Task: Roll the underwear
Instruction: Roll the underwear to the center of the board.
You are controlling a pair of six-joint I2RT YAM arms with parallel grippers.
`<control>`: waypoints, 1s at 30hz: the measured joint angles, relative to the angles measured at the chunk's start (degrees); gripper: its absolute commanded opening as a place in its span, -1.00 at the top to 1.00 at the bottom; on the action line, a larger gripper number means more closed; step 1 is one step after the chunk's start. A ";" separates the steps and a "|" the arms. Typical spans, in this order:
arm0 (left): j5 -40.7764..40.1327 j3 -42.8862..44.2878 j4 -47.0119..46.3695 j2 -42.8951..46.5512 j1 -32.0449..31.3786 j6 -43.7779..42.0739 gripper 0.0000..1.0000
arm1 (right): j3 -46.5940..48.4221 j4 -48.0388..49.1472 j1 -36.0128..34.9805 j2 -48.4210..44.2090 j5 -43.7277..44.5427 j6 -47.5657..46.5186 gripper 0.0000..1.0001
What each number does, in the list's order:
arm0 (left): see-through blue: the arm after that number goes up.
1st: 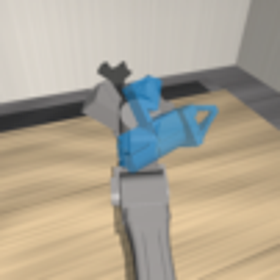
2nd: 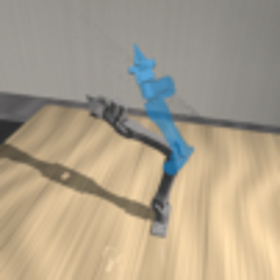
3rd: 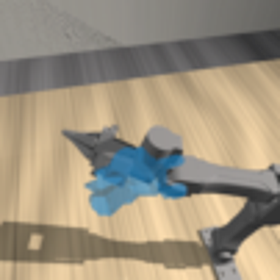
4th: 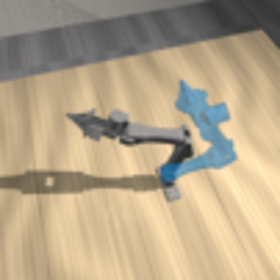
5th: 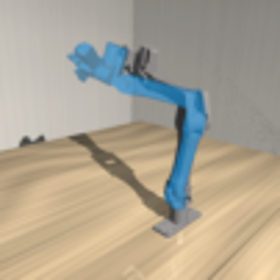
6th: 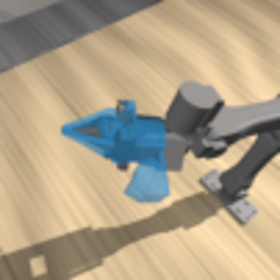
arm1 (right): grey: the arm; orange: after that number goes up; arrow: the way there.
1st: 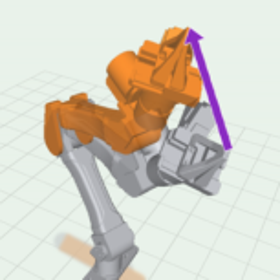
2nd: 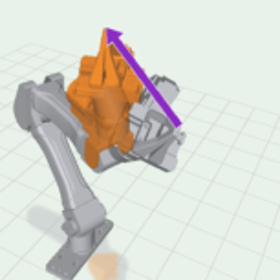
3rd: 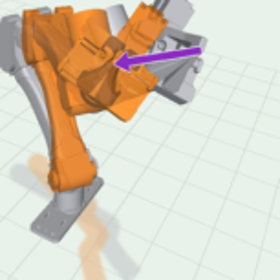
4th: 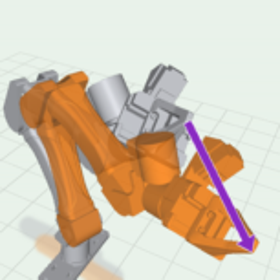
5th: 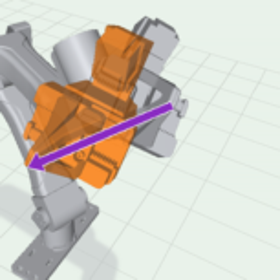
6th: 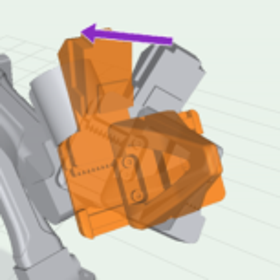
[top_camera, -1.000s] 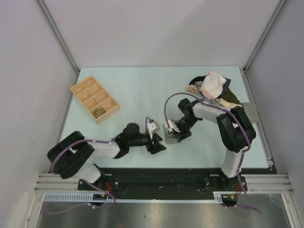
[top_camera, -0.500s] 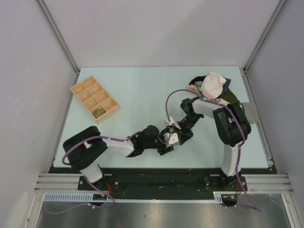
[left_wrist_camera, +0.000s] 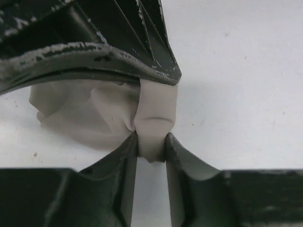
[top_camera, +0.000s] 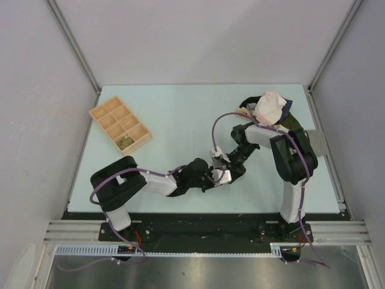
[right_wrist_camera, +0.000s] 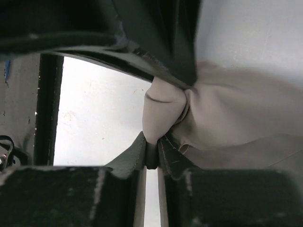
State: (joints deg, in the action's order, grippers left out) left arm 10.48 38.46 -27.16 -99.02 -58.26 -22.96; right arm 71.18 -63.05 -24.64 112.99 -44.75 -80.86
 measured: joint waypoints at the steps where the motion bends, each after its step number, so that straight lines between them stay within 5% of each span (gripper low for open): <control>1: 0.09 0.37 0.46 -0.20 -0.02 0.00 0.77 | 0.00 0.00 0.13 0.00 -0.15 0.33 0.52; 4: 0.61 2.01 2.64 -0.72 -0.02 -0.02 0.99 | 0.00 0.07 1.51 0.00 -1.33 1.70 0.31; 9: 2.56 4.24 6.60 -1.03 1.01 1.88 0.99 | -0.02 1.05 8.24 -1.29 -3.74 3.08 0.18; 16: 17.29 14.82 18.27 -6.71 8.44 10.75 0.98 | -2.12 0.74 16.57 -13.33 -6.47 -6.45 0.02; 21: 29.70 20.39 22.29 -12.22 13.70 18.40 0.92 | -12.57 2.86 11.61 -24.57 -7.34 -14.49 -0.08; 30: 45.77 28.28 26.45 -21.73 18.97 28.39 0.84 | -26.18 22.56 -2.29 -31.50 2.34 -11.93 -0.11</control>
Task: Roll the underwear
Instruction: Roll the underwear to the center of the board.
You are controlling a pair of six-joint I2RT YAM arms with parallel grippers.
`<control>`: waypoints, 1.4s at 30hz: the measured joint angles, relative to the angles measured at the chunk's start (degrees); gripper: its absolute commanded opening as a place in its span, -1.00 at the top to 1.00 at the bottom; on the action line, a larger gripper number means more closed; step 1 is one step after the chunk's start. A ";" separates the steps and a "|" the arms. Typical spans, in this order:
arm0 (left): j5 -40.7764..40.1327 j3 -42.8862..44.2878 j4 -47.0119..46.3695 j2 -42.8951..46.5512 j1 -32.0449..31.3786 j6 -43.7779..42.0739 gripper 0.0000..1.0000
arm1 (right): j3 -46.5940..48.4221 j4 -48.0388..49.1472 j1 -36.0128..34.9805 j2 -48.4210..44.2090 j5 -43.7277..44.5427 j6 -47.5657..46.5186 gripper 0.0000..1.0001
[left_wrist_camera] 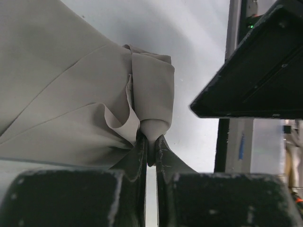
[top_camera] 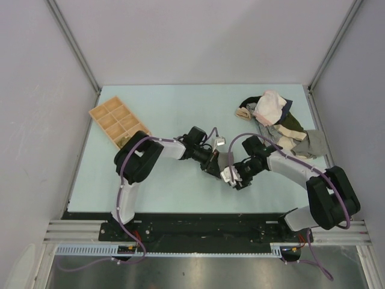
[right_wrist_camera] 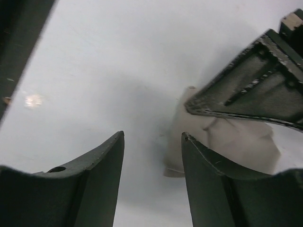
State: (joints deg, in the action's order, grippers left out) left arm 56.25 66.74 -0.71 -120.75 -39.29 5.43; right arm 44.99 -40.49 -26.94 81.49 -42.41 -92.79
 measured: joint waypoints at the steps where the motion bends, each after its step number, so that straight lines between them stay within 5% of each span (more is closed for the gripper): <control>1: 0.68 0.52 0.31 -0.50 0.15 0.44 0.84 | -0.02 1.73 -0.28 0.28 1.03 0.33 -0.11; 10: 2.16 1.22 0.22 -1.64 0.33 2.93 0.57 | -1.01 10.60 -1.81 4.35 7.50 2.29 0.08; 18: -1.36 -7.39 -9.75 4.04 0.74 6.86 0.14 | -0.20 14.25 -2.21 7.02 8.92 4.52 0.73; 25: -16.28 -27.65 -21.51 23.06 0.50 3.06 -0.34 | 8.74 3.26 -0.94 12.68 6.60 7.37 0.78; 31: -25.22 -38.91 -30.73 38.73 -6.58 -6.67 -0.41 | 20.37 -14.03 1.57 21.99 0.02 8.57 0.78; 42: -33.68 -29.35 -25.38 29.53 -16.41 -20.06 -0.39 | 23.39 -22.05 4.90 29.81 -5.75 15.56 0.77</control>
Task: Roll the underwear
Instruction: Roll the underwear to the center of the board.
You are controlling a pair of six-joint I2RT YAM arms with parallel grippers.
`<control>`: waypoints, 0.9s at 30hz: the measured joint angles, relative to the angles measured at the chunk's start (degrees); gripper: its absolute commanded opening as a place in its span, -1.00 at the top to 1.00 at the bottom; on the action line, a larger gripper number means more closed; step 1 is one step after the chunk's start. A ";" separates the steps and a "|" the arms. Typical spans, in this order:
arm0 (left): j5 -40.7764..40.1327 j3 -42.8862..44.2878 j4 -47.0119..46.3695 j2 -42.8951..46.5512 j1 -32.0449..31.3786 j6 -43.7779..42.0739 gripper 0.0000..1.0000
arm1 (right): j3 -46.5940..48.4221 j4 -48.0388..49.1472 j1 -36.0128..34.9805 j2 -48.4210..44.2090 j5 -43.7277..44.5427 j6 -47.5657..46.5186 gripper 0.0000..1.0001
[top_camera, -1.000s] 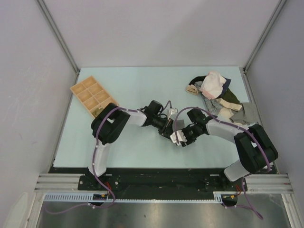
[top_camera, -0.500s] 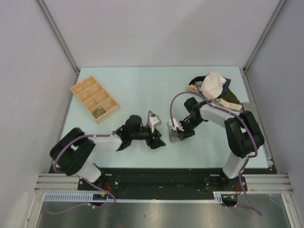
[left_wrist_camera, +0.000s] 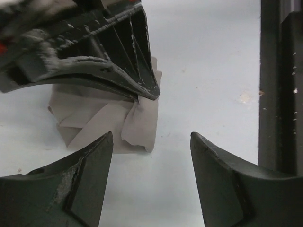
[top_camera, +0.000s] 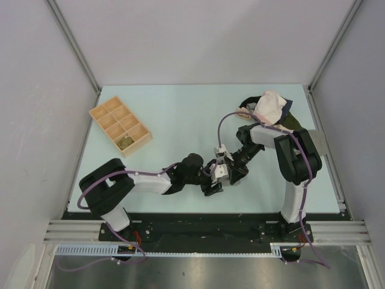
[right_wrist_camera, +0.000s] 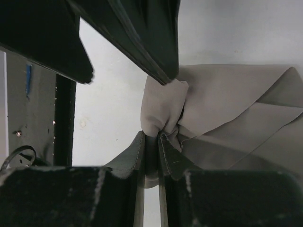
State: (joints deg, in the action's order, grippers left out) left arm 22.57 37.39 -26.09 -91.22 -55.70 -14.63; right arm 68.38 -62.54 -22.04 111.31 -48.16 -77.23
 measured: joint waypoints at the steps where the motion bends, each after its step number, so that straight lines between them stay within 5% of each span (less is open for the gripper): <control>1: -0.44 0.81 0.57 -1.44 -0.28 -0.61 -0.35 | 0.02 0.00 0.31 0.20 -0.22 0.87 0.77; 8: -3.45 5.77 5.38 -8.63 -1.66 -3.15 0.14 | 0.81 -0.63 1.20 1.70 -1.46 3.19 0.72; 12: -4.70 9.16 7.89 -11.26 -1.60 -4.02 0.83 | 0.85 -0.72 1.60 1.86 -1.84 3.67 0.55; 14: -4.83 10.75 9.42 -11.93 -1.49 -3.93 0.97 | 0.85 -0.92 2.05 1.86 -1.86 4.04 0.39; 20: -2.54 12.85 11.87 -12.90 0.24 -0.33 0.99 | 0.83 1.20 6.23 -0.28 -1.84 5.92 0.11; 27: 15.72 20.33 17.05 -19.93 9.25 10.93 0.99 | -0.37 2.82 13.88 -12.37 -2.36 -4.35 -0.05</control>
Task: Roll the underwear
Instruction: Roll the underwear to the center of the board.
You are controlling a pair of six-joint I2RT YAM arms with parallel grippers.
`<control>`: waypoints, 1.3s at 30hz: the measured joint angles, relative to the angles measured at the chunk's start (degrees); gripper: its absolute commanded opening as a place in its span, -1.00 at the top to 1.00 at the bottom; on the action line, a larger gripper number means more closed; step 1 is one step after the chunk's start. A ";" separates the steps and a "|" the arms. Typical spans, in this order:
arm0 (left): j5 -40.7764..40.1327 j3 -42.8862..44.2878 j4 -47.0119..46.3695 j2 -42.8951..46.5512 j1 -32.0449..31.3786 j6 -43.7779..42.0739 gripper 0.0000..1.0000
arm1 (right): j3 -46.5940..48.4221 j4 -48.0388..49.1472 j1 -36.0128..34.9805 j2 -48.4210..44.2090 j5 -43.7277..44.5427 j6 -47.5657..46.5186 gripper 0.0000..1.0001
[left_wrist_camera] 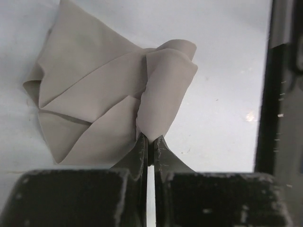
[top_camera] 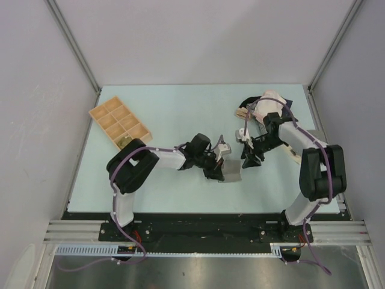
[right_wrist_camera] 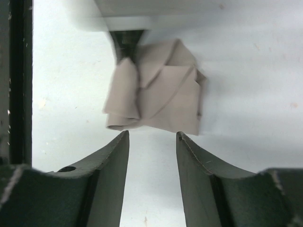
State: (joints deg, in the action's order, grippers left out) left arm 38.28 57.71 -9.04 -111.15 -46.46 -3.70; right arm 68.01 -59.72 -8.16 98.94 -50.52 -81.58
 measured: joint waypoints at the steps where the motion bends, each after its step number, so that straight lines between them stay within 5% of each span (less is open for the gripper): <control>1: 2.80 1.27 0.87 -1.38 1.20 1.73 0.99 | -1.46 0.24 -0.33 -2.25 0.04 -2.43 -0.06; 9: 13.92 7.63 5.68 -7.91 4.94 9.90 0.96 | -18.32 10.75 -12.31 -16.83 4.57 -9.70 -0.17; 16: 15.02 9.14 7.39 -9.07 5.35 12.39 0.91 | -23.06 22.38 -18.71 -16.61 13.25 -9.40 -0.06; 25: 13.25 7.41 5.05 -7.87 5.51 15.47 0.29 | -24.90 31.15 -19.37 -12.85 18.49 -7.02 0.26; 32: 1.99 -5.29 -2.43 5.57 5.51 13.22 -0.18 | -22.32 30.84 -19.02 -10.64 18.05 -3.78 0.61; 39: -8.46 -24.79 -19.19 28.72 3.23 5.90 -0.57 | -6.03 9.86 -13.11 1.64 8.48 -4.22 0.64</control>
State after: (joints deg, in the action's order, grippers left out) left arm 29.82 32.93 -28.23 -82.43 -43.22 2.20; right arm 61.98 -49.87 -21.28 100.57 -42.04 -85.80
